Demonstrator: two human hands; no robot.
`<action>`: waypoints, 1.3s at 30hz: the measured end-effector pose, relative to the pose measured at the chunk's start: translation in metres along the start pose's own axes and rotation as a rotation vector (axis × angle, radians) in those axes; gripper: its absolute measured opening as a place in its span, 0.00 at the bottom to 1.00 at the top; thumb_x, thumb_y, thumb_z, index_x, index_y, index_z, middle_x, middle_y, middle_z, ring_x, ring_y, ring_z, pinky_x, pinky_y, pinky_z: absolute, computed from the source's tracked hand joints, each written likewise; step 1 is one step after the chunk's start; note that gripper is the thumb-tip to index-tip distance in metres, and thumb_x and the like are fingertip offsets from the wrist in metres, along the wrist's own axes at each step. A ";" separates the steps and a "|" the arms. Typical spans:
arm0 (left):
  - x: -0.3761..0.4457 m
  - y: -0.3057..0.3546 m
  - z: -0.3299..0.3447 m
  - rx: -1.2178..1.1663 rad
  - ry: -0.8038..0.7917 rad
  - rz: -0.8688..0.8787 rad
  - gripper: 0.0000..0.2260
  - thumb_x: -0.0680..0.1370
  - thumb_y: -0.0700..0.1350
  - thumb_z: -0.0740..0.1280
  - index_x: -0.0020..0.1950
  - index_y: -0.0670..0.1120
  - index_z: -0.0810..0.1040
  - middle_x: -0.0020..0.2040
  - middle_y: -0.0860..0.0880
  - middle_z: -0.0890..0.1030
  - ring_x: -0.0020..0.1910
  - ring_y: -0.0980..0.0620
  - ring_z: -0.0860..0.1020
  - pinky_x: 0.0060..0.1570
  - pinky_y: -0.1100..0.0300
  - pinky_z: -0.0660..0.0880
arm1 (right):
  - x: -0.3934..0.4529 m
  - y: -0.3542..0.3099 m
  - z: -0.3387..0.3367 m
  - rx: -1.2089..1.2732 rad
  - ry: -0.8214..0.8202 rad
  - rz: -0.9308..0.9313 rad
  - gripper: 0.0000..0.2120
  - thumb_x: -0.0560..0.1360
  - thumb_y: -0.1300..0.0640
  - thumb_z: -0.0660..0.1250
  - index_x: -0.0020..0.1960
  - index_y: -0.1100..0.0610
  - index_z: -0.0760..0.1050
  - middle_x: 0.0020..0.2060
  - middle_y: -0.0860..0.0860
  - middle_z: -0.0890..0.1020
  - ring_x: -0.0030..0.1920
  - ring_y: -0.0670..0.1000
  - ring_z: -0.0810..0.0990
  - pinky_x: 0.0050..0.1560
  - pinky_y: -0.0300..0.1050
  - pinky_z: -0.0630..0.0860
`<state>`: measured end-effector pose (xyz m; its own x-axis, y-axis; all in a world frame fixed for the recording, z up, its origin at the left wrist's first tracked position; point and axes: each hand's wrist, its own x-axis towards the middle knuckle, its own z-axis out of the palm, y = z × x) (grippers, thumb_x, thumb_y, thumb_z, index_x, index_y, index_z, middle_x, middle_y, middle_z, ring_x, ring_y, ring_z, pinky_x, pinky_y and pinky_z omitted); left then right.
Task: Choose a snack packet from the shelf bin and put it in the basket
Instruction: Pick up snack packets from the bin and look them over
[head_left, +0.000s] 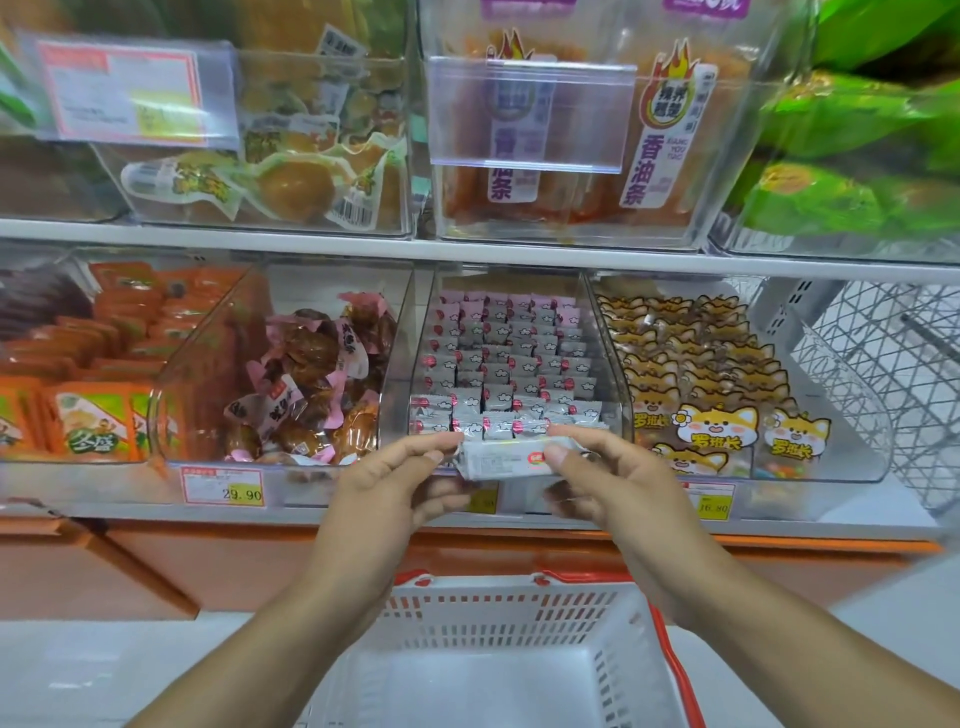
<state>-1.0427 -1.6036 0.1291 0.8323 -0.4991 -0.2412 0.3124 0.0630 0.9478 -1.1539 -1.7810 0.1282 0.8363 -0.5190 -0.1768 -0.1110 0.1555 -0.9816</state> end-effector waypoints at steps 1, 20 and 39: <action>0.000 0.000 0.000 0.015 -0.014 0.006 0.16 0.84 0.39 0.61 0.52 0.52 0.88 0.47 0.42 0.87 0.46 0.48 0.86 0.49 0.57 0.83 | 0.000 -0.001 0.001 0.037 0.013 0.034 0.17 0.70 0.48 0.75 0.58 0.48 0.83 0.43 0.50 0.86 0.40 0.52 0.85 0.44 0.43 0.82; 0.005 -0.004 -0.002 -0.312 -0.033 -0.416 0.16 0.72 0.51 0.73 0.50 0.40 0.88 0.35 0.43 0.82 0.29 0.52 0.79 0.25 0.62 0.77 | -0.004 -0.007 0.001 -0.221 -0.219 -0.151 0.24 0.73 0.57 0.77 0.63 0.36 0.79 0.42 0.43 0.84 0.40 0.46 0.81 0.46 0.39 0.79; 0.015 -0.009 0.006 0.053 -0.008 -0.174 0.23 0.72 0.66 0.67 0.43 0.46 0.82 0.37 0.46 0.84 0.34 0.53 0.82 0.39 0.57 0.78 | 0.022 -0.009 0.011 0.110 0.034 -0.179 0.10 0.75 0.61 0.74 0.56 0.56 0.82 0.50 0.53 0.87 0.50 0.53 0.87 0.49 0.42 0.83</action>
<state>-1.0359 -1.6172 0.1182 0.7639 -0.5056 -0.4011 0.4269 -0.0704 0.9016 -1.1290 -1.7848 0.1337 0.8185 -0.5745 -0.0041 0.0988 0.1476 -0.9841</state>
